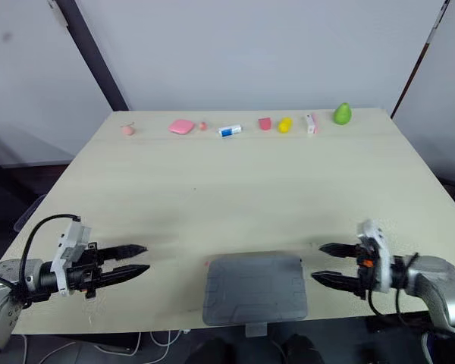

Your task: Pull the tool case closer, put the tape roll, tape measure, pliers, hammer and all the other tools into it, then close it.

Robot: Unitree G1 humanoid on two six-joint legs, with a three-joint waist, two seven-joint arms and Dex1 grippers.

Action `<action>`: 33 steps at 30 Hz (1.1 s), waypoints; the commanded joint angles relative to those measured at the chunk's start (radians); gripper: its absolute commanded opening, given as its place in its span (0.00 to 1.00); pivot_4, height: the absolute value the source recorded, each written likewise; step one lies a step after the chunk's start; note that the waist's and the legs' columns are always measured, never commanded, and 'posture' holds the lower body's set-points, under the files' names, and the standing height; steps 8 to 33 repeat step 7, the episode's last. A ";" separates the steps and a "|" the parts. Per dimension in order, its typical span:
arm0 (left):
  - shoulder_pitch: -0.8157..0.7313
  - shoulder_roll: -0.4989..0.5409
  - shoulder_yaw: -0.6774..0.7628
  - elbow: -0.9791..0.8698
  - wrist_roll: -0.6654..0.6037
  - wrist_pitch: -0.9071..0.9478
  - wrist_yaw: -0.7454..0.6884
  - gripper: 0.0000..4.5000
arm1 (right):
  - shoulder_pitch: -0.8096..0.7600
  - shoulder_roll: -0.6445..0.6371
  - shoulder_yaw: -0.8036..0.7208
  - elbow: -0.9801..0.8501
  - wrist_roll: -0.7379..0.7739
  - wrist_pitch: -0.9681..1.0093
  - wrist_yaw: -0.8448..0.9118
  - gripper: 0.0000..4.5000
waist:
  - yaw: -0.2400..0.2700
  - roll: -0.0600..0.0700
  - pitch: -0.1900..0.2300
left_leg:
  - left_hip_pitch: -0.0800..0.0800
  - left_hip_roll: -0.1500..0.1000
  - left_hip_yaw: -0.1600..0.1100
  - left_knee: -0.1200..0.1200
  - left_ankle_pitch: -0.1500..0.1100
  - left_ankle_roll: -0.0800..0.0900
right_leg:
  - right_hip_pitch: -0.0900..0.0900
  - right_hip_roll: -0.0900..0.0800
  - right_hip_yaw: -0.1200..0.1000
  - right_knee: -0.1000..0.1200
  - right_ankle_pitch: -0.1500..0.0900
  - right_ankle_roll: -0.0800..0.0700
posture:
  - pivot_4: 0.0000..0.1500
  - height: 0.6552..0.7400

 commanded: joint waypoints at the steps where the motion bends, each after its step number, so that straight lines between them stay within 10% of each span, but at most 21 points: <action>1: 0.017 -0.017 0.040 -0.060 0.038 -0.009 0.098 0.94 | 0.044 -0.017 -0.075 0.003 -0.009 -0.142 -0.018 1.00 | -0.005 0.000 0.000 | 0.001 0.000 0.000 0.000 0.000 0.000 | 0.001 0.000 0.000 0.000 0.000 0.000 | 1.00 1.00; 33: -0.006 -0.028 0.030 -0.062 0.068 -0.039 0.125 0.97 | 0.063 -0.033 -0.080 0.068 -0.021 -0.256 -0.037 1.00 | -0.005 -0.001 0.000 | 0.003 0.000 0.006 0.002 0.000 0.000 | 0.002 0.001 0.001 0.001 0.000 -0.001 | 1.00 1.00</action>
